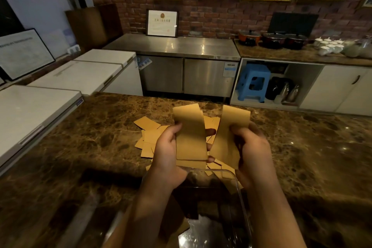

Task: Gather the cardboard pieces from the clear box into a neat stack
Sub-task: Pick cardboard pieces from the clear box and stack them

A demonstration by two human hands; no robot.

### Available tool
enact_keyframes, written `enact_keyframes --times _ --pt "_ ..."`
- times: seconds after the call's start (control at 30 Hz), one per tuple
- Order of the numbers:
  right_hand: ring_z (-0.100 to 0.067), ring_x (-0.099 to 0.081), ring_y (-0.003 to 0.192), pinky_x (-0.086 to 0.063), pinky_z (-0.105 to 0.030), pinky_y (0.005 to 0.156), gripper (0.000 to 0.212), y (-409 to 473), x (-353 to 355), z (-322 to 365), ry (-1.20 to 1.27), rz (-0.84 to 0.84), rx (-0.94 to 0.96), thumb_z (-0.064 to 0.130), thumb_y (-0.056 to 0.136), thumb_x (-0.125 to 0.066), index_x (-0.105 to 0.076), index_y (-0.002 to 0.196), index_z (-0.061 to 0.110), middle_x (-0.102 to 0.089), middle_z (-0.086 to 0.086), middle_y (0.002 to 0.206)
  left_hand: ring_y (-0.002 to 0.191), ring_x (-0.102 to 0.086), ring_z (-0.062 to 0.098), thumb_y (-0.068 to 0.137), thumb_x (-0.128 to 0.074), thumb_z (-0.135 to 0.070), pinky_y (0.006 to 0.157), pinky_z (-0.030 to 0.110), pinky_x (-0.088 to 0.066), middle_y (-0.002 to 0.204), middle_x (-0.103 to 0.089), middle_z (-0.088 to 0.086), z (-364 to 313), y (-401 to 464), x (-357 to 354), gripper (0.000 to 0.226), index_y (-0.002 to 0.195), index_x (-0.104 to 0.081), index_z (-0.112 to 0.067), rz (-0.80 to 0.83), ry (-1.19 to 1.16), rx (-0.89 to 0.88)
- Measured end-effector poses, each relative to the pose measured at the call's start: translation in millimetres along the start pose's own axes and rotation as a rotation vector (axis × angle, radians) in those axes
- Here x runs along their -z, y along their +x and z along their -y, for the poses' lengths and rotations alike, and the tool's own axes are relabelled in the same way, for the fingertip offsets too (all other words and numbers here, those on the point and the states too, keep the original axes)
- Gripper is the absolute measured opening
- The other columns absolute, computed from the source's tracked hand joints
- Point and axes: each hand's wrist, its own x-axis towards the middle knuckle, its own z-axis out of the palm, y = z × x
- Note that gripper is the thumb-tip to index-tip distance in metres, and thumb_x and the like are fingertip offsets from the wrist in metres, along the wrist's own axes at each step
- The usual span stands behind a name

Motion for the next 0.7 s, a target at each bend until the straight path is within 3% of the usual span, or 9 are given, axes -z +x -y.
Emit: enact_keyframes --times 0.13,0.27,0.4,0.53,0.63,0.7 --pt "-0.019 -0.075 0.086 -0.062 -0.035 0.064 0.03 -2.3 4.1 0.0 -0.055 0.039 0.038 0.011 0.094 -0.062 -0.066 0.111 0.035 -0.077 0.003 0.095 0.064 -0.076 0.03 0.062 -0.074 -0.033 0.048 0.035 -0.057 0.082 -0.079 0.012 -0.4 -1.3 -3.8 0.051 0.109 -0.071 -0.015 -0.105 0.028 -0.029" --pt "-0.015 -0.075 0.085 -0.061 -0.031 0.063 0.033 -3.1 4.6 2.5 -0.048 0.047 0.066 0.01 0.089 -0.069 -0.065 0.115 0.029 -0.078 0.007 0.093 0.069 -0.077 0.027 0.064 -0.076 -0.025 0.047 0.034 -0.058 0.084 -0.08 0.009 -1.7 -2.1 -3.5 0.044 0.107 -0.07 -0.021 -0.103 0.092 -0.125" --pt "-0.024 -0.075 0.096 -0.063 -0.039 0.072 0.041 -3.6 3.3 3.0 -0.048 0.032 0.062 0.016 0.082 -0.076 -0.066 0.122 0.02 -0.078 -0.003 0.104 0.074 -0.077 0.027 0.062 -0.076 -0.023 0.051 0.035 -0.059 0.09 -0.08 0.007 -2.0 -1.1 -4.1 0.052 0.113 -0.067 -0.024 -0.086 0.104 -0.177" --pt "-0.028 -0.072 0.102 -0.062 -0.043 0.075 0.032 -1.0 1.8 -0.6 -0.015 -0.024 0.043 0.025 0.085 -0.071 -0.071 0.116 0.015 -0.076 -0.008 0.111 0.073 -0.077 0.027 0.06 -0.078 -0.027 0.053 0.035 -0.059 0.087 -0.08 0.005 -1.8 0.0 -2.0 0.053 0.112 -0.065 -0.024 -0.143 0.078 -0.161" --pt "-0.022 -0.072 0.099 -0.06 -0.034 0.065 0.02 1.0 4.1 -2.5 0.012 -0.073 0.033 0.02 0.094 -0.065 -0.069 0.114 0.019 -0.077 -0.003 0.106 0.092 -0.073 0.035 0.06 -0.077 -0.03 0.066 0.041 -0.058 0.097 -0.079 0.009 -0.9 2.7 0.0 0.053 0.112 -0.065 -0.027 -0.188 0.104 -0.152" --pt "-0.015 -0.075 0.09 -0.059 -0.026 0.058 0.021 1.3 4.9 -1.5 0.054 -0.067 0.061 0.013 0.094 -0.063 -0.064 0.114 0.021 -0.079 0.006 0.093 0.097 -0.071 0.035 0.064 -0.076 -0.029 0.067 0.041 -0.057 0.092 -0.079 0.007 -1.8 4.9 0.5 0.048 0.111 -0.066 -0.027 -0.217 0.056 -0.127"
